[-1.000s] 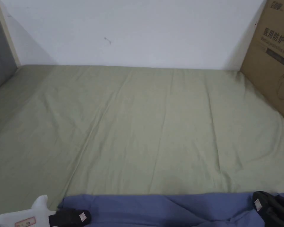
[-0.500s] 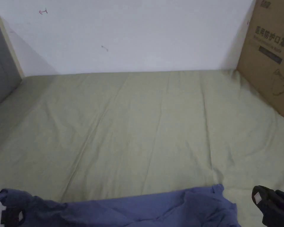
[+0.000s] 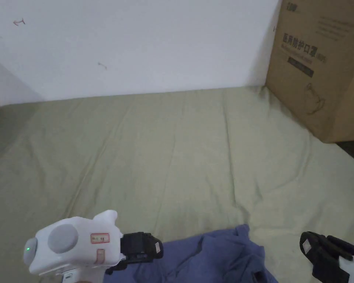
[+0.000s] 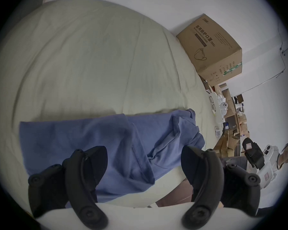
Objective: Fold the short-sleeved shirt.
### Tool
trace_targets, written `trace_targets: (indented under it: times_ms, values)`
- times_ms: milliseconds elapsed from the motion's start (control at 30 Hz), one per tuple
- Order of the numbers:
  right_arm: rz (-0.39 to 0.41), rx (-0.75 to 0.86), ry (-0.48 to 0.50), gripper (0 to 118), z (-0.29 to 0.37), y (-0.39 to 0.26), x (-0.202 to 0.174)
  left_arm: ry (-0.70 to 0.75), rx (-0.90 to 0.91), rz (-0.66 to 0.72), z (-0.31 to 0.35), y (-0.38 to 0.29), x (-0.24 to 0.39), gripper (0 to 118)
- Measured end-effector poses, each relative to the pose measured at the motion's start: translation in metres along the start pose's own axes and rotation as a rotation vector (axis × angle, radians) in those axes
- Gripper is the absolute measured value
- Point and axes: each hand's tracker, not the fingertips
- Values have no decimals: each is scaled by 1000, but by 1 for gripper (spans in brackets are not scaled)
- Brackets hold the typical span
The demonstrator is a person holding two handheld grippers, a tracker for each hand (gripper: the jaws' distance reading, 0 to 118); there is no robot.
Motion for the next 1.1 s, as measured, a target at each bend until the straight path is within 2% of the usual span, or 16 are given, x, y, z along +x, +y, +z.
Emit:
trace_targets:
  times_ms: [133,167,200,233,267,300,367,467,600,700,833,867,967,1000,1100]
  values:
    - [2,-4,4,3,-5,1,2,139,93,-11,51,-4,-24,97]
    - [-4,-8,9,3,-7,1,2,193,113,-18,61,-6,-30,95]
    - [-11,-12,14,3,-9,0,2,235,117,-25,69,-8,-35,86]
    - [-16,-15,18,3,-10,-1,1,264,116,-34,73,-9,-39,65]
    - [-23,-18,24,3,-11,-2,0,257,117,-45,73,-14,-36,26]
    - [-26,-20,29,3,-12,-3,-2,258,112,-53,70,-15,-37,6]
    - [-26,-23,38,3,-12,-5,-5,291,98,-63,61,-18,-36,5]
    - [-7,-23,50,3,-11,-8,-6,199,56,-69,29,-18,-23,4]
    - [4,-43,61,3,-10,-6,-1,181,-22,-146,-29,-16,5,4]
    - [-10,-47,59,3,-10,-3,5,205,-118,-132,-75,-25,18,4]
    - [-49,-36,48,3,-9,0,11,240,-84,-253,-80,-33,42,2]
    - [-66,-35,49,3,-9,0,13,184,-82,-248,-75,-33,45,2]
    - [-95,-38,53,3,-11,2,14,-221,-123,-129,-55,-36,47,2]
    - [-96,-38,51,3,-12,3,13,-272,-108,-134,-46,-39,51,2]
    - [-91,-38,50,3,-10,5,8,-280,-23,-167,-5,-38,49,2]
